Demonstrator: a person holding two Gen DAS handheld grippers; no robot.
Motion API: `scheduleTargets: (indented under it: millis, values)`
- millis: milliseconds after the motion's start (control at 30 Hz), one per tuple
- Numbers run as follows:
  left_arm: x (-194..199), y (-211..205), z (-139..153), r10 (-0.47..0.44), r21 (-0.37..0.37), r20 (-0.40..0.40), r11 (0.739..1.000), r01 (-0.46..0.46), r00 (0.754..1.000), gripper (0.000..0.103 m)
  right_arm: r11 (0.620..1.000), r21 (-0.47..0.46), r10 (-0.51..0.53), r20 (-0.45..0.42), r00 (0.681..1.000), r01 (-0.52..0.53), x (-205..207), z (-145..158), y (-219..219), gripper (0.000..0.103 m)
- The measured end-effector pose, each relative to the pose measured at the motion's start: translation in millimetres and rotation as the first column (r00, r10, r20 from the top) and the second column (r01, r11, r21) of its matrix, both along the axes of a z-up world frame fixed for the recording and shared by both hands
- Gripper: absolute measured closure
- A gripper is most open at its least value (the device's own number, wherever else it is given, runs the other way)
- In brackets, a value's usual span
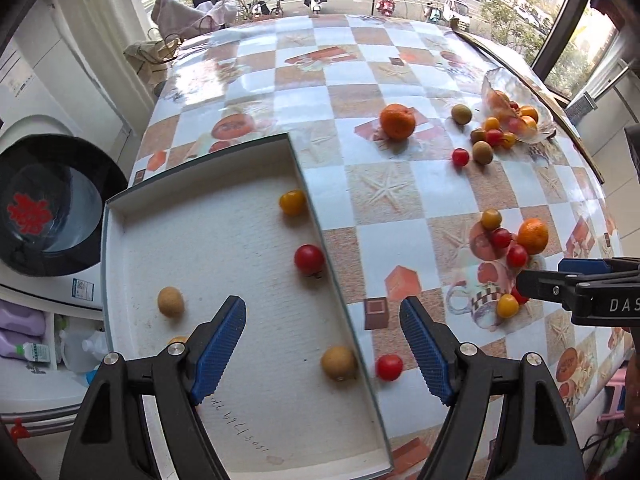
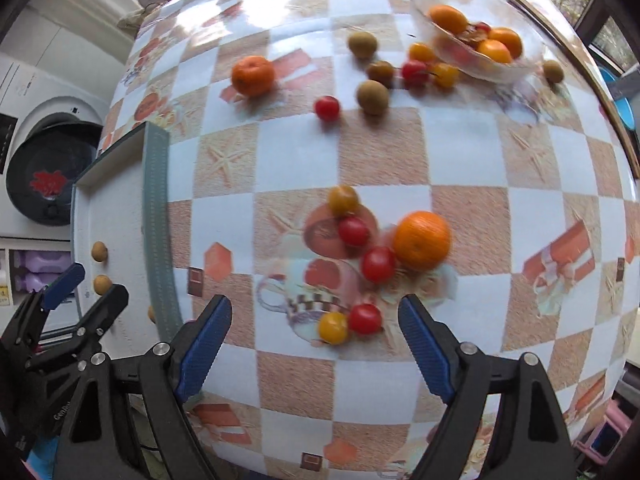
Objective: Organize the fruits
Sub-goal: 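Move both tools back over the fruits on the table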
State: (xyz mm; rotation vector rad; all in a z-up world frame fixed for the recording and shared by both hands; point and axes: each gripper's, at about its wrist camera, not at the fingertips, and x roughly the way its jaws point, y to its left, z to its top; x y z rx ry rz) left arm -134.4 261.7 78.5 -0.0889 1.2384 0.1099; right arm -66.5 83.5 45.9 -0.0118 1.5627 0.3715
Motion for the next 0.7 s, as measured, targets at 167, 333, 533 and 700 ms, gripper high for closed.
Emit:
scheduleTargets:
  millis: [167, 333, 533, 700]
  values:
    - [24.7, -27.2, -1.7, -0.046, -0.026, -0.002, 0.999, 0.046, 0.999, 0.023, 0.996, -0.026, -0.082, -0.015, 0.996, 0.082, 3.0, -7.6, -43.7, 0.015]
    - [57.9, -45.7, -9.9, -0.056, -0.059, -0.012, 0.997, 0.055, 0.998, 0.023, 0.993, -0.014, -0.117, -0.009, 0.993, 0.116, 11.1, -10.4, -63.5, 0.015]
    - [98.5, -69.3, -22.0, -0.092, -0.07, -0.015, 0.993, 0.091, 0.996, 0.023, 0.994, 0.016, -0.11, 0.003, 0.994, 0.11, 22.2, -11.7, -67.6, 0.017]
    - [128.5, -86.3, -36.8, -0.12, -0.069, -0.028, 0.991, 0.118, 0.992, 0.023, 0.995, 0.043, -0.089, -0.016, 0.996, 0.09, 31.7, -20.1, -62.9, 0.033]
